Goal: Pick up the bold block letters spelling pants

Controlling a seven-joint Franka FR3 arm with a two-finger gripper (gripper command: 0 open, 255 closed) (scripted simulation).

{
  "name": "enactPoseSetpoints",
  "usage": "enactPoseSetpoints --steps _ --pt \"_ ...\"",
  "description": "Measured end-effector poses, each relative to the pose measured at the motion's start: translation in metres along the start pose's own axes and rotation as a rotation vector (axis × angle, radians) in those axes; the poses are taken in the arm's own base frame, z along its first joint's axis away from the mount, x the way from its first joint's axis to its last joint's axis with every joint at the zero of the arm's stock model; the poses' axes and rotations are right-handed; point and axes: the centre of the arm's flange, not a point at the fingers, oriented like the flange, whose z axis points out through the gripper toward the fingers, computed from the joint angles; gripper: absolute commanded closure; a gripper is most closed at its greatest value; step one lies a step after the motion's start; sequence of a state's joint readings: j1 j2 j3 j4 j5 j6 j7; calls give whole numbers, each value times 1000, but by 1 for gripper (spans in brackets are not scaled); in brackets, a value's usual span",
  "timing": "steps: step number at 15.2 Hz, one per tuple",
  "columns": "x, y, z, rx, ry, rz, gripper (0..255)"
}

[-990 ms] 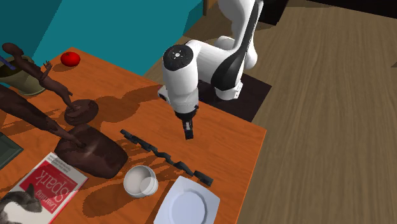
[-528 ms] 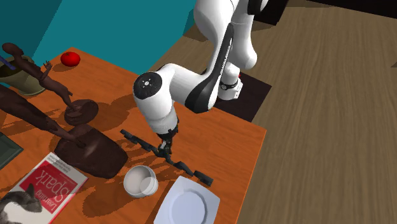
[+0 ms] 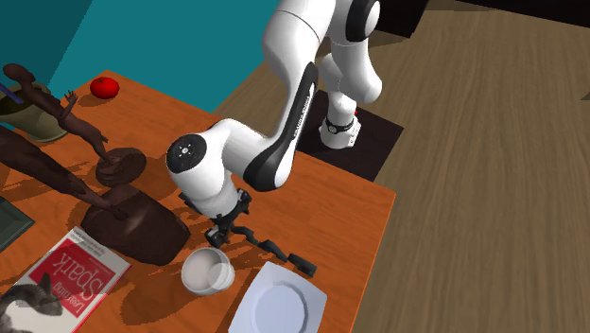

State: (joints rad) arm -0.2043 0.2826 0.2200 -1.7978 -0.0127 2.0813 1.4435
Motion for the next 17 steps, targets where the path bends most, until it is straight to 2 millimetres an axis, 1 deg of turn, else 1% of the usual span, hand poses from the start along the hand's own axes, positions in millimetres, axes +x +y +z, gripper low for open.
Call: enactPoseSetpoints --steps 1,5,6,7,8,9,11,13,15,17 --pt "1 -2 0 9 2 2 0" --pt "2 -2 3 35 9 5 0" --pt "2 -6 1 44 13 5 255" --pt "2 -7 -2 57 18 5 255" --pt "3 -6 6 51 17 7 255" --pt "2 -6 27 20 8 7 255" --pt "2 -7 40 3 4 9 255" --pt "1 -7 46 -7 1 9 255" --pt "1 -7 46 -7 2 9 255" --pt "4 -2 37 -11 -2 7 255"
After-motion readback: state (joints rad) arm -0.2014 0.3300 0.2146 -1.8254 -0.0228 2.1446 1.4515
